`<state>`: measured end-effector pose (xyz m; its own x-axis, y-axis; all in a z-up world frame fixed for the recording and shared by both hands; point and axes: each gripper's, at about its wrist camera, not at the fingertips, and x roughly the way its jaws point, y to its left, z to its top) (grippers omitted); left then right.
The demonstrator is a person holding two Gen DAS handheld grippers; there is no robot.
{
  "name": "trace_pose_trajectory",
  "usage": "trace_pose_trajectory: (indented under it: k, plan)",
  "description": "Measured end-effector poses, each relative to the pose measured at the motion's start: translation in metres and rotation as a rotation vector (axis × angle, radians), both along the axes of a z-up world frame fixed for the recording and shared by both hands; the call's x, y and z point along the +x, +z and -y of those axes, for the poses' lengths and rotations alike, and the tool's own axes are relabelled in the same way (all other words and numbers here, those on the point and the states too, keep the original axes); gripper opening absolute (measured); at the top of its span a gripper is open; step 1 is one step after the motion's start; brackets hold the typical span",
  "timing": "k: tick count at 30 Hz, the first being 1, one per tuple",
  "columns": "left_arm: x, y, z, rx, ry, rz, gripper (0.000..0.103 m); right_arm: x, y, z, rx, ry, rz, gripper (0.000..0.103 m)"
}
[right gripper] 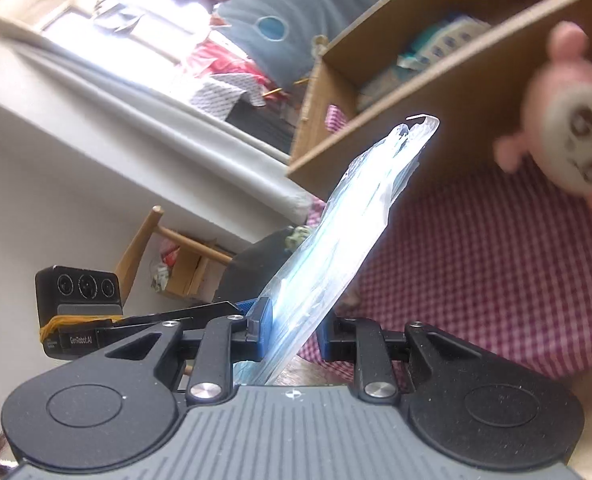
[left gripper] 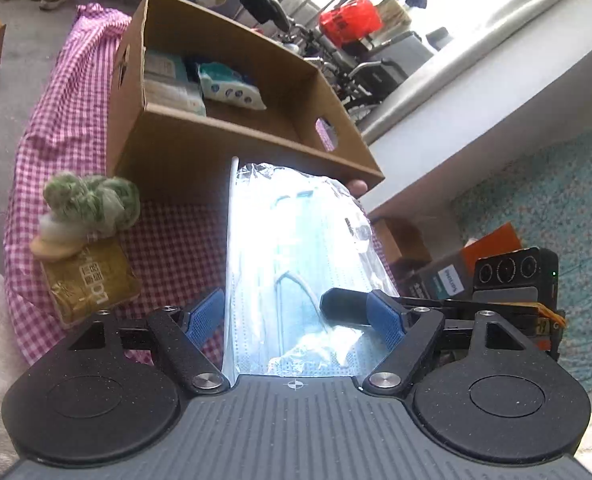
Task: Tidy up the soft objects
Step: 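Lift the face mask pack with the right gripper and lower it into the cardboard box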
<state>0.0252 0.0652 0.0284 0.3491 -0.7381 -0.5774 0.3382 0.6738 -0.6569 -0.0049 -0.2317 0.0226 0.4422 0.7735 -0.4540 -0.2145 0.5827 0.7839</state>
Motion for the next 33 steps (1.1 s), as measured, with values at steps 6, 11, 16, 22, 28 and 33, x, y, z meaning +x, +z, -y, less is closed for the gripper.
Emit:
trace_pose_trajectory:
  k: [6, 11, 16, 22, 28, 33]
  plan:
    - [0.009, 0.031, 0.001, 0.009, 0.027, 0.105, 0.077, 0.019, 0.039, 0.0, -0.064, 0.055, 0.121, 0.025]
    - [0.035, 0.054, 0.013, 0.003, 0.018, 0.177, 0.077, 0.049, 0.069, 0.015, -0.092, 0.063, 0.183, 0.025]
    - [0.075, 0.071, 0.044, -0.001, -0.041, 0.209, 0.078, 0.09, 0.078, 0.045, -0.109, 0.058, 0.181, 0.024]
    - [0.141, 0.07, 0.09, 0.018, -0.058, 0.182, 0.078, 0.154, 0.067, 0.086, -0.099, 0.017, 0.136, 0.023]
    - [0.209, 0.051, 0.13, 0.001, -0.063, 0.108, 0.078, 0.219, 0.049, 0.124, -0.114, -0.039, 0.089, 0.019]
    - [0.236, 0.033, 0.149, 0.021, -0.05, 0.061, 0.08, 0.248, 0.033, 0.14, -0.207, -0.088, 0.067, 0.019]
